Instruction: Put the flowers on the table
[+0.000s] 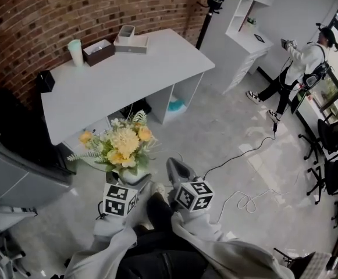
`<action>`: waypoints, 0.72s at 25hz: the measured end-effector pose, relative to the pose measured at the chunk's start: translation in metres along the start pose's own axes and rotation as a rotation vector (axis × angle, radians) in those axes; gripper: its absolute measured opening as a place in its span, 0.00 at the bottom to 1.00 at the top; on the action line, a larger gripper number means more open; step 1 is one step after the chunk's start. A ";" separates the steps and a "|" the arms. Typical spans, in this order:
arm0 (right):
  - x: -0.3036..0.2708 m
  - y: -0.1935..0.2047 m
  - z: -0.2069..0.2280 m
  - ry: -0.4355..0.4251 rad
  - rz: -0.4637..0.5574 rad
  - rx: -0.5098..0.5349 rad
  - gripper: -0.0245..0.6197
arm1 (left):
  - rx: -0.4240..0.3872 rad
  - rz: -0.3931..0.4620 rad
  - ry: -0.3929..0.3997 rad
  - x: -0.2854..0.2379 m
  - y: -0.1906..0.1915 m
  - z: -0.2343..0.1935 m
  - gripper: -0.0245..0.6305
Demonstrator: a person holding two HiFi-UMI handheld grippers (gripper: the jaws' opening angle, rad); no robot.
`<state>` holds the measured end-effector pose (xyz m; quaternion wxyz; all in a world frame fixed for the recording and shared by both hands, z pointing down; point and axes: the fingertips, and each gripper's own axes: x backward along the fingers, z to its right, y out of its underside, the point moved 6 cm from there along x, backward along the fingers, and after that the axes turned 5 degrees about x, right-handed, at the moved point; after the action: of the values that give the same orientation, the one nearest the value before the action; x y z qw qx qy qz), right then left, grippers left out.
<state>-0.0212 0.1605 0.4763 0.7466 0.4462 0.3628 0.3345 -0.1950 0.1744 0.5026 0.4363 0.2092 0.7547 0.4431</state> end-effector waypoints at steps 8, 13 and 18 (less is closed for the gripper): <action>-0.057 -0.035 0.054 -0.014 -0.008 -0.007 0.04 | -0.003 -0.001 0.008 -0.073 -0.046 -0.016 0.74; -0.089 -0.054 0.087 -0.022 -0.001 -0.008 0.04 | -0.014 0.006 0.012 -0.116 -0.072 -0.026 0.74; -0.117 -0.070 0.123 -0.016 -0.005 -0.018 0.04 | -0.029 0.012 0.027 -0.161 -0.097 -0.031 0.74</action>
<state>0.0350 -0.0142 0.4829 0.7543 0.4413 0.3548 0.3323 -0.1286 -0.0036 0.5034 0.4267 0.2013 0.7526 0.4594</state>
